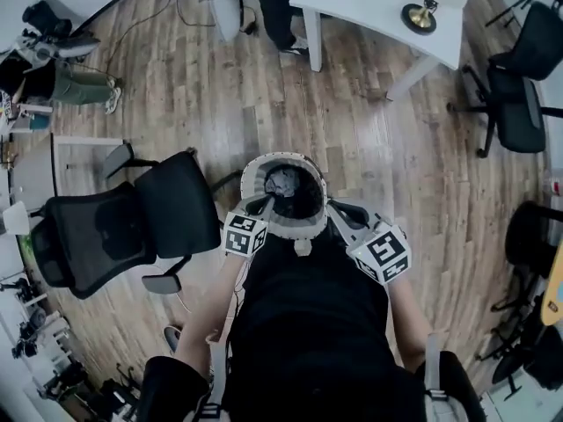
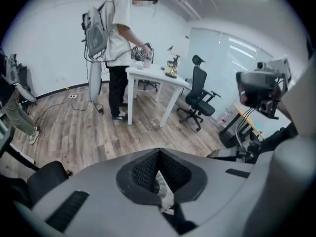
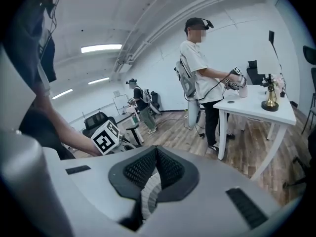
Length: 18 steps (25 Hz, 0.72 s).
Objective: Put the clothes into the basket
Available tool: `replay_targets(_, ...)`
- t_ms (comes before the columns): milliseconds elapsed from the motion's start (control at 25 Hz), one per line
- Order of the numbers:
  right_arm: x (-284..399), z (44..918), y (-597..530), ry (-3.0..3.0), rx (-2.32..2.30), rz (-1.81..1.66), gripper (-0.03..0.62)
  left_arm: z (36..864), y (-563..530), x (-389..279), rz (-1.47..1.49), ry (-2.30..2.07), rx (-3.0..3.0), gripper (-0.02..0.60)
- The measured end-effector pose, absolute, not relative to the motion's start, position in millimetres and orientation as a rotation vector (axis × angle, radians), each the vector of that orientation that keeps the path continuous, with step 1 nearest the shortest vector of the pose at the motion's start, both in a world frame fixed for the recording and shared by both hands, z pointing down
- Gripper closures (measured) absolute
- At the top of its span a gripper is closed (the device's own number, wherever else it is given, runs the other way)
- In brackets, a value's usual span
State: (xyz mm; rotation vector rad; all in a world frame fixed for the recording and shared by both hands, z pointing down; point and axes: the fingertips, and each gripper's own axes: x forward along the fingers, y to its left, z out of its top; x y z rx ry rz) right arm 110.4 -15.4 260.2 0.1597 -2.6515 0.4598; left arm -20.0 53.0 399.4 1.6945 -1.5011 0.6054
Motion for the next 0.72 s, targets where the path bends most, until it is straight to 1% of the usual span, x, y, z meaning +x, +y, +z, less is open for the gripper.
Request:
replay_targets(240,97,241,-9,-2.66,-0.038,0.457,0.579,300,67,-25,0.335,-1.757,1.708,0.571)
replay_targets(440,75,217,-1,-2.694,-0.135,0.496,0.579,226,82,-27,0.19,-1.845,1.812,0.571)
replay_targets(560,69,196,-1,-2.724,-0.162,0.476,0.579,196,97,-25,0.12,-1.885,1.837,0.571)
replay_targets(720,64,181,2,-2.747,-0.158,0.448,0.579,178,109,-28,0.037,-1.916,1.826,0.569)
